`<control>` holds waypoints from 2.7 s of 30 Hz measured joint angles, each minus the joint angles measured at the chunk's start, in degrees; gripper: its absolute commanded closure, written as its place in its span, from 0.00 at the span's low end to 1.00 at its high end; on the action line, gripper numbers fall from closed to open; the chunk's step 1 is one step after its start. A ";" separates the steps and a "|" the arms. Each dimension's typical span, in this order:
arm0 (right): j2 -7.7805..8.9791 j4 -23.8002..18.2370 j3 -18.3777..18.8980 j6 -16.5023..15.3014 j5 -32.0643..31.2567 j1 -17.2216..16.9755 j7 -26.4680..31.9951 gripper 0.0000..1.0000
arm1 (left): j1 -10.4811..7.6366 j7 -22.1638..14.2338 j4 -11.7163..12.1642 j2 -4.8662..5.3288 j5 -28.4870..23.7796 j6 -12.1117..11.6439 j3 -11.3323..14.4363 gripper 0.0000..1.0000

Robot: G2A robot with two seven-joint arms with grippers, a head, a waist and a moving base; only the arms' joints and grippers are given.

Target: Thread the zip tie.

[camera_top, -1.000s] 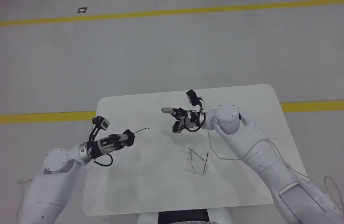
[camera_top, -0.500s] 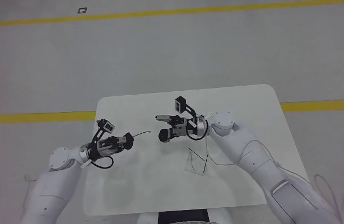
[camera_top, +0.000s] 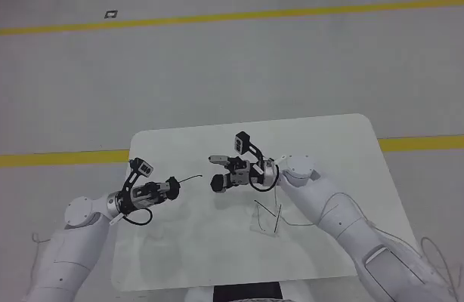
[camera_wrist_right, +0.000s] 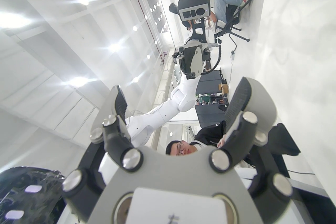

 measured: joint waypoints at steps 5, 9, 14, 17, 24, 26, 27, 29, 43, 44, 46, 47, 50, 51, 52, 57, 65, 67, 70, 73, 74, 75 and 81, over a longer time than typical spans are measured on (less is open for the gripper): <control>-0.96 2.28 -0.91 -2.07 1.91 0.25 1.11 0.55 | 0.00 0.00 0.00 0.00 0.00 0.00 0.00 1.00; -1.74 4.06 -1.48 -3.02 3.90 0.36 2.05 0.61 | 0.00 0.00 0.00 0.00 0.00 0.00 0.00 1.00; -2.79 6.42 -2.31 -3.82 5.42 0.84 2.27 0.66 | 0.00 0.00 0.00 0.00 0.00 0.00 0.00 1.00; -3.42 7.79 -2.84 -3.97 5.98 1.28 2.52 0.67 | 0.00 0.00 0.00 0.00 0.00 0.00 0.00 1.00; -4.71 10.80 -3.54 -4.51 7.23 2.19 3.05 0.77 | 0.00 0.00 0.00 0.00 0.00 0.00 0.00 1.00; -5.02 11.48 -3.60 -4.81 7.41 2.41 3.15 0.80 | 0.00 0.00 0.00 0.00 0.00 0.00 0.00 1.00; -5.14 11.74 -3.61 -4.93 7.45 2.49 3.18 0.82 | 0.00 0.00 0.00 0.00 0.00 0.00 0.00 1.00; -5.40 12.30 -3.63 -5.19 7.44 2.66 3.18 0.86 | 0.00 0.00 0.00 0.00 0.00 0.00 0.00 1.00; -6.18 14.04 -2.65 -6.06 6.31 3.13 3.36 0.95 | 0.00 0.00 0.00 0.00 0.00 0.00 0.00 1.00; -6.18 14.03 -2.53 -6.09 6.17 3.11 3.36 0.94 | 0.00 0.00 0.00 0.00 0.00 0.00 0.00 1.00; -6.17 13.95 -2.25 -6.15 5.88 3.03 3.35 0.93 | 0.00 0.00 0.00 0.00 0.00 0.00 0.00 1.00; -6.15 13.89 -2.13 -6.22 5.74 2.98 3.34 0.91 | 0.00 0.00 0.00 0.00 0.00 0.00 0.00 1.00; -6.09 13.63 -1.69 -6.54 5.28 2.77 3.33 0.79 | 0.00 0.00 0.00 0.00 0.00 0.00 0.00 1.00; -6.07 13.54 -1.58 -6.68 5.04 2.71 3.32 0.78 | 0.00 0.00 0.00 0.00 0.00 0.00 0.00 1.00; -6.03 13.40 -1.43 -6.96 4.71 2.63 3.30 0.79 | 0.00 0.00 0.00 0.00 0.00 0.00 0.00 1.00; -5.93 12.58 -0.81 -8.32 3.91 2.07 3.66 0.80 | 0.00 0.00 0.00 0.00 0.00 0.00 0.00 1.00; -6.07 11.98 -0.21 -9.88 3.65 1.53 4.90 0.85 | 0.00 0.00 0.00 0.00 0.00 0.00 0.00 1.00; -6.14 12.03 -0.11 -10.23 3.55 1.54 5.22 0.84 | 0.00 0.00 0.00 0.00 0.00 0.00 0.00 1.00; -6.23 12.13 0.04 -10.95 3.36 1.53 5.60 0.85 | 0.00 0.00 0.00 0.00 0.00 0.00 0.00 1.00; -6.31 12.29 0.15 -11.15 3.16 1.54 5.81 0.97 | 0.00 0.00 0.00 0.00 0.00 0.00 0.00 1.00; -6.35 12.35 0.19 -11.15 3.07 1.55 5.86 1.00 | 0.00 0.00 0.00 0.00 0.00 0.00 0.00 1.00; -6.37 12.39 0.21 -11.13 2.98 1.57 5.87 1.00 | 0.00 0.00 0.00 0.00 0.00 0.00 0.00 1.00; -6.52 12.54 0.41 -11.22 2.32 1.64 5.70 1.00 | 0.00 0.00 0.00 0.00 0.00 0.00 0.00 1.00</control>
